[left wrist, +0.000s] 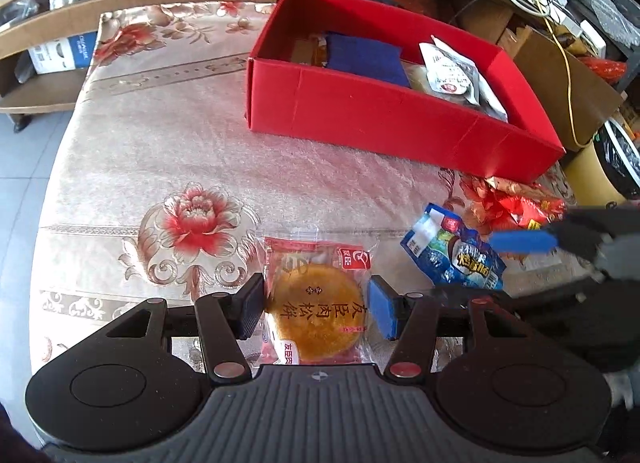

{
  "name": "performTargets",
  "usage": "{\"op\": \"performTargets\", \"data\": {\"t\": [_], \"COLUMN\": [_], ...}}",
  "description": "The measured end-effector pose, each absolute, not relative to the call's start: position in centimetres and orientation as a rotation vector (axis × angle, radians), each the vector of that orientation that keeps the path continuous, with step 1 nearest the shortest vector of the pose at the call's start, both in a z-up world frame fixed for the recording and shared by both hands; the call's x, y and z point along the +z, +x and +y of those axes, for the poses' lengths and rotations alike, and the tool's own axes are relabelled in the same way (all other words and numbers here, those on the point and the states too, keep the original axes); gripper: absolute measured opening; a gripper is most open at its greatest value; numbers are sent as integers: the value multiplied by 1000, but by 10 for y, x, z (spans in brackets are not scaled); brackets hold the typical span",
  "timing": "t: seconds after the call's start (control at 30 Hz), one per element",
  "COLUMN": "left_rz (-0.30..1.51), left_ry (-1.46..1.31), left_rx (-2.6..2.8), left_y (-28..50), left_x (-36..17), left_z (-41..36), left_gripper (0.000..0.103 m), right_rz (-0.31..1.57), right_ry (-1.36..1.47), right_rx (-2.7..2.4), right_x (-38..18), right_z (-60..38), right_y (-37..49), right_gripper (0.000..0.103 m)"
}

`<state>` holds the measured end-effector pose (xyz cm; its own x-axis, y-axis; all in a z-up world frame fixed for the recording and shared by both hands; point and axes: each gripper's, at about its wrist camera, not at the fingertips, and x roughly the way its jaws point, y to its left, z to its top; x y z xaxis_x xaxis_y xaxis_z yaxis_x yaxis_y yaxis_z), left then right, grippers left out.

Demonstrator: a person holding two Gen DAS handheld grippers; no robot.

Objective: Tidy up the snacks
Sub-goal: 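Lift the pastry packet with left tool while right tool grasps blue coconut packet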

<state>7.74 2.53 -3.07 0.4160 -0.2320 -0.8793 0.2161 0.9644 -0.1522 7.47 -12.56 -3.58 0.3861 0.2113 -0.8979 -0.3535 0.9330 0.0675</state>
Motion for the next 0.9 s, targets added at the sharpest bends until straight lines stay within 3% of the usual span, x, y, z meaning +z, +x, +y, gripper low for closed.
{"op": "performTargets", "data": {"t": [0.13,0.23,0.53,0.63,0.8,0.9], "left_rz": [1120,1127,1142,1139,1128,1122], "left_ry": [-9,9,20,30,66,75], "left_rx": [-284,-280,-243,-238,-237,-236], "left_y": [77,77,74,72,70,68], "left_x": [-34,-37,-39,-39,-38,-37], "left_z": [26,24,29,25,16,13], "left_gripper": [63,65,85,83,67,63], "right_rz": [1130,1138,1135,1130,1135,1116], "right_ry": [-193,-168,-187,-197,-193,-185], "right_rx": [387,392,386,370,376,361], "right_x": [-48,-52,-56,-51,-46,-40], "right_z": [-122,-123,-123,-122,-126,-131], "right_y": [88,92,87,81,65,58], "right_gripper": [75,84,93,79,78,78]}}
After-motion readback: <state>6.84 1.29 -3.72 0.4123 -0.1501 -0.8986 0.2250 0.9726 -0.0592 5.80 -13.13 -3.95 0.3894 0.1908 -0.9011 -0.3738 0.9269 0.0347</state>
